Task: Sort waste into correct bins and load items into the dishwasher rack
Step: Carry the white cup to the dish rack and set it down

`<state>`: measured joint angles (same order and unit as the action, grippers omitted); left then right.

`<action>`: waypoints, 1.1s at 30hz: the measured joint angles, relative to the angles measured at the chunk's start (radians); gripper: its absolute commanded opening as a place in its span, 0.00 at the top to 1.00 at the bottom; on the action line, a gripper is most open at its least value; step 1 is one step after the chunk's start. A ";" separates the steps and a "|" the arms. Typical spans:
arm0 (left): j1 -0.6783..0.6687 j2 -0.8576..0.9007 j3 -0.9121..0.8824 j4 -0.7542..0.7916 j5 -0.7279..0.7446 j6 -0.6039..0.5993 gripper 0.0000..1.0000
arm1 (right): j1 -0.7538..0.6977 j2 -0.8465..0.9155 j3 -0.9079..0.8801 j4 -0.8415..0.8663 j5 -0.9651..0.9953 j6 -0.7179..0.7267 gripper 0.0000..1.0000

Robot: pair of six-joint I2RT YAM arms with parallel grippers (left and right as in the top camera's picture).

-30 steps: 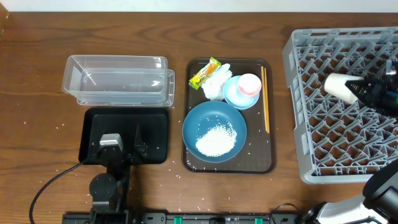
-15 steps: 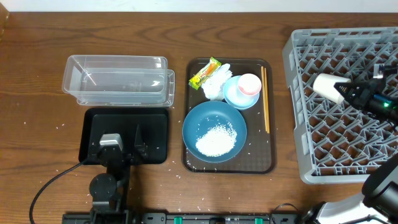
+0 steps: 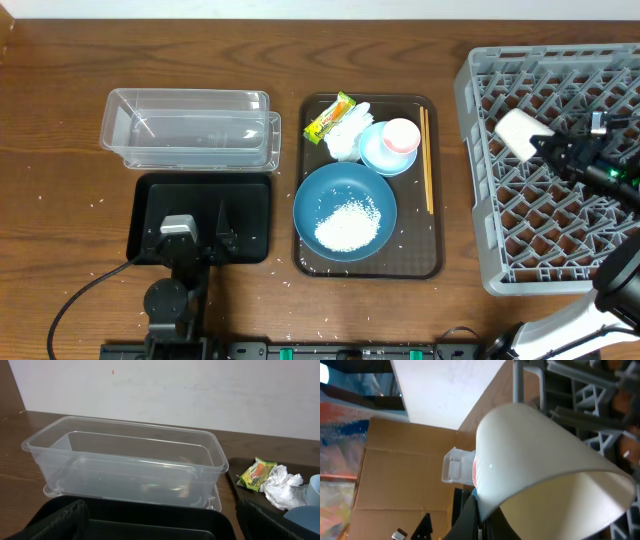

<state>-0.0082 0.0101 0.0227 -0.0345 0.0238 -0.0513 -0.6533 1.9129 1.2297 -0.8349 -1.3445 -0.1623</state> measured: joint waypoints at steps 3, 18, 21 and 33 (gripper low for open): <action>0.000 0.000 0.000 0.000 0.000 0.000 0.04 | -0.020 -0.005 0.001 -0.034 0.034 -0.001 0.99; 0.000 0.000 0.000 0.000 0.000 0.000 0.04 | -0.058 -0.026 -0.005 -0.135 0.190 0.000 0.80; 0.000 0.000 0.000 0.000 0.000 0.000 0.04 | -0.063 -0.065 -0.009 -0.134 0.242 0.021 0.79; 0.000 0.000 0.000 0.000 0.000 0.000 0.03 | -0.103 -0.488 -0.011 -0.145 0.642 0.281 0.32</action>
<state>-0.0082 0.0101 0.0227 -0.0345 0.0235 -0.0513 -0.7563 1.4250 1.2190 -0.9802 -0.7021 0.1188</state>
